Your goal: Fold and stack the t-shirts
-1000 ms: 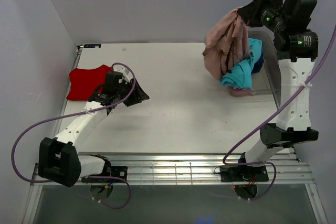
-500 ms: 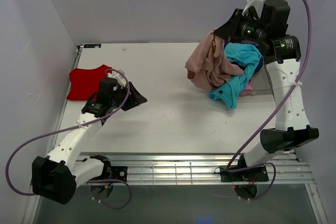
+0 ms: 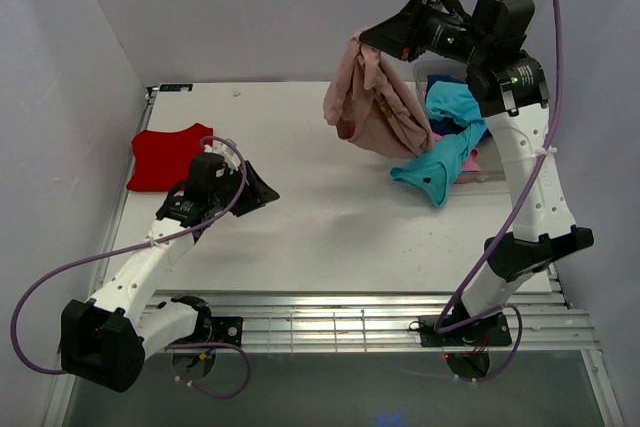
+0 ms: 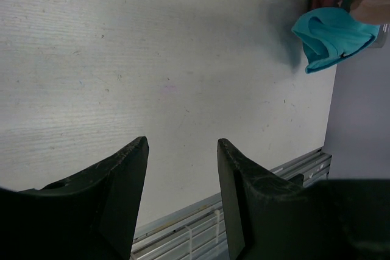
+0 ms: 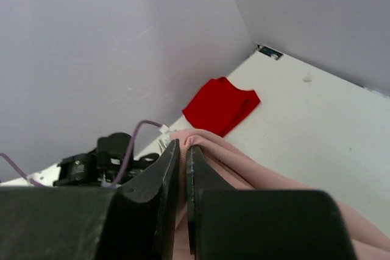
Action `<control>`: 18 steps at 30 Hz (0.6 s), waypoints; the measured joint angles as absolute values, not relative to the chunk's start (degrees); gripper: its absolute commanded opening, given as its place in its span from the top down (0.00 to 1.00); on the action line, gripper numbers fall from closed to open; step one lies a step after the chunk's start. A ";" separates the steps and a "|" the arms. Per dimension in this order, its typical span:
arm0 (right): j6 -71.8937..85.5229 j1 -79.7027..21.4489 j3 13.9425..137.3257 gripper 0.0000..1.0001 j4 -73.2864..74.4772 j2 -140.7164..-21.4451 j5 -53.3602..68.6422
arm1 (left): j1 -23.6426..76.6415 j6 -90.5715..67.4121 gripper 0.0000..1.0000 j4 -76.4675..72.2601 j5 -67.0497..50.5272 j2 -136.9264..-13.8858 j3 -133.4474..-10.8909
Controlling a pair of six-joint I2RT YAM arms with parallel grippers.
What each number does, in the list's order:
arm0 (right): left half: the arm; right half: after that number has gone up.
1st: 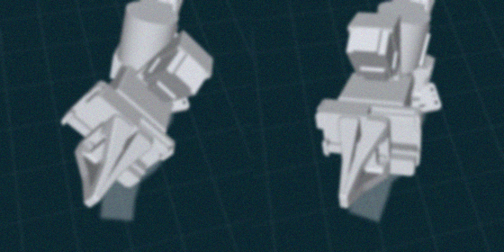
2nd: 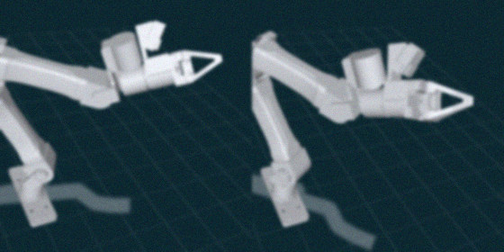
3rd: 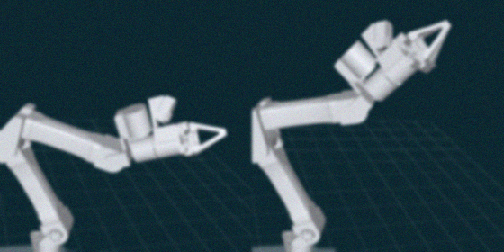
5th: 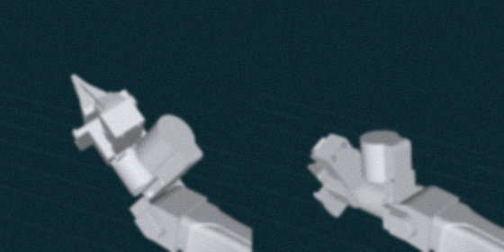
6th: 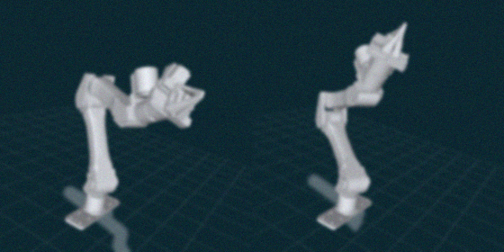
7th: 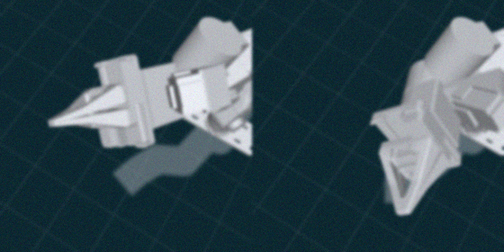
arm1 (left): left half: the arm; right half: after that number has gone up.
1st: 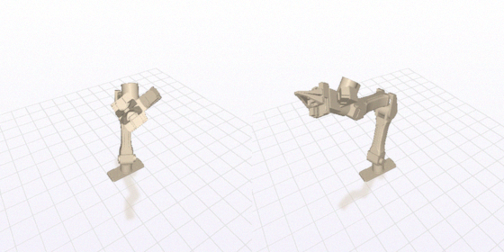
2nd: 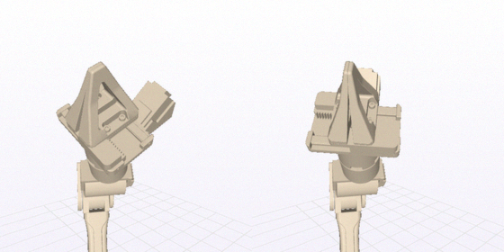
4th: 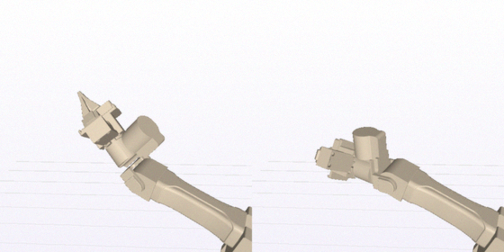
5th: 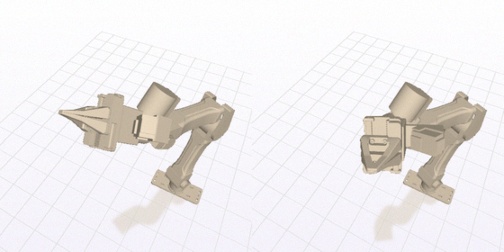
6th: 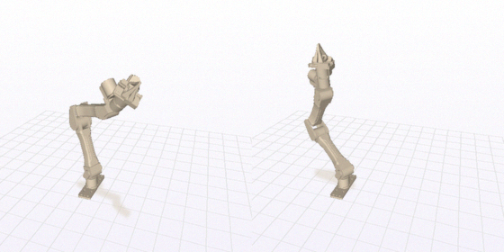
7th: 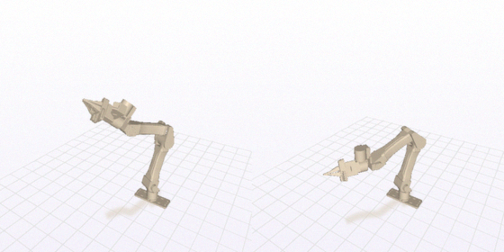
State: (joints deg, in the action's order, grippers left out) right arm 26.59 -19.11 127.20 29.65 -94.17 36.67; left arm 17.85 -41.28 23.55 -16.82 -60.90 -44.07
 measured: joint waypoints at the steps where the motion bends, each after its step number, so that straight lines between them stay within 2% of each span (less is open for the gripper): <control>1: 28.14 -19.55 128.55 0.92 27.97 -95.09 37.43 | 17.85 -41.34 0.41 23.53 -16.69 -60.77 -43.94; 9: 36.75 -23.35 129.54 0.92 17.74 -95.74 40.86 | 17.85 -41.45 0.41 23.55 -15.64 -60.14 -43.44; 18: 40.38 -27.31 129.34 0.92 16.16 -95.88 43.62 | 17.85 -41.45 0.41 23.38 -15.35 -60.16 -42.13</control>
State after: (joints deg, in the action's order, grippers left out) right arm 40.38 -27.31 129.34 16.16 -95.88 43.62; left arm 17.85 -41.45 23.38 -15.35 -60.16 -42.13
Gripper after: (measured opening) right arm 0.099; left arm 0.593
